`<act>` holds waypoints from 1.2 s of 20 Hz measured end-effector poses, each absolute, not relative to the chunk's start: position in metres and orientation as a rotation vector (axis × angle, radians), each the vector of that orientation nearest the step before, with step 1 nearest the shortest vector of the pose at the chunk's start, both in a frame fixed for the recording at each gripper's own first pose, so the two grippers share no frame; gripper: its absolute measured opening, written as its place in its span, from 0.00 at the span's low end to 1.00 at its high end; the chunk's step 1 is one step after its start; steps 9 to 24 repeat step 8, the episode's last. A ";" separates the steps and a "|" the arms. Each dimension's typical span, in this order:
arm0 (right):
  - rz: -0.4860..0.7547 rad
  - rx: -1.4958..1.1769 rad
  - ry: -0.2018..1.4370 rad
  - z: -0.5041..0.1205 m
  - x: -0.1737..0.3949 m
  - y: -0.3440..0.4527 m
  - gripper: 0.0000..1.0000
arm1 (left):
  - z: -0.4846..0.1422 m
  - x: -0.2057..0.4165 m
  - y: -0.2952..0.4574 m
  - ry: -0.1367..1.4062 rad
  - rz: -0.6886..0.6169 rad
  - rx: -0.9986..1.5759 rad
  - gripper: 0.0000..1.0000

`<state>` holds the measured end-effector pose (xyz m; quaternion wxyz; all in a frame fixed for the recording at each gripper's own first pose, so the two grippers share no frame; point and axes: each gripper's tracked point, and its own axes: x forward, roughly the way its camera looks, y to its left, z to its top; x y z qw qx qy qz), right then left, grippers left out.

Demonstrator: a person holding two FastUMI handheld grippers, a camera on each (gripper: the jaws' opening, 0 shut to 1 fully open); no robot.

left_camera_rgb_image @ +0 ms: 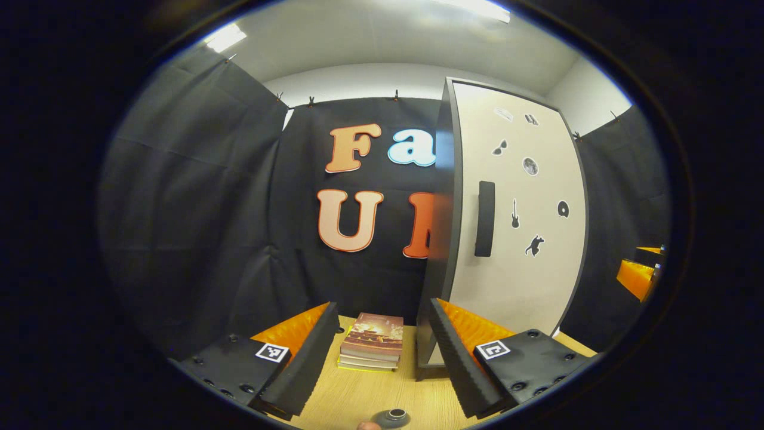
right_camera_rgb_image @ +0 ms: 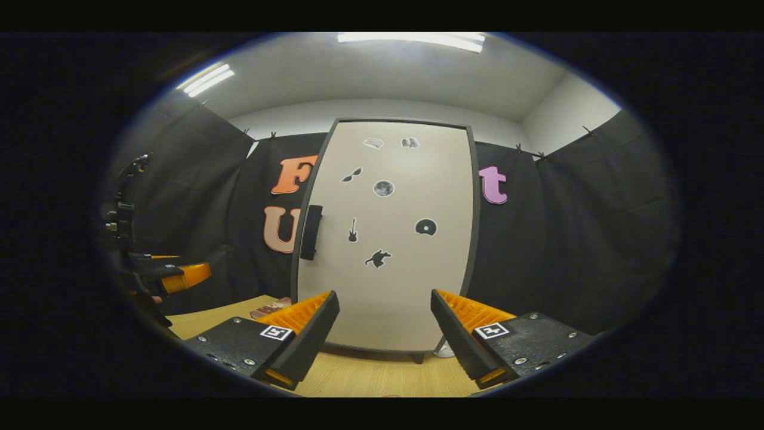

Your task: Open the cabinet door with the right hand, grasp the bottle in the cabinet with the left hand and place it on the coaster, then close the cabinet door with the right hand.

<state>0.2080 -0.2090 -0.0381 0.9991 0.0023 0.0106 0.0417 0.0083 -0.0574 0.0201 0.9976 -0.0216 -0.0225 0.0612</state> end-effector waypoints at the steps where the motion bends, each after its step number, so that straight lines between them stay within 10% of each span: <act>1: 0.089 0.014 0.027 -0.042 0.204 -0.215 0.95 | 0.021 0.002 -0.061 -0.043 0.135 -0.040 0.98; 24: 0.054 0.009 0.019 -0.039 0.181 -0.248 0.95 | 0.035 -0.020 -0.078 -0.054 0.146 -0.036 0.99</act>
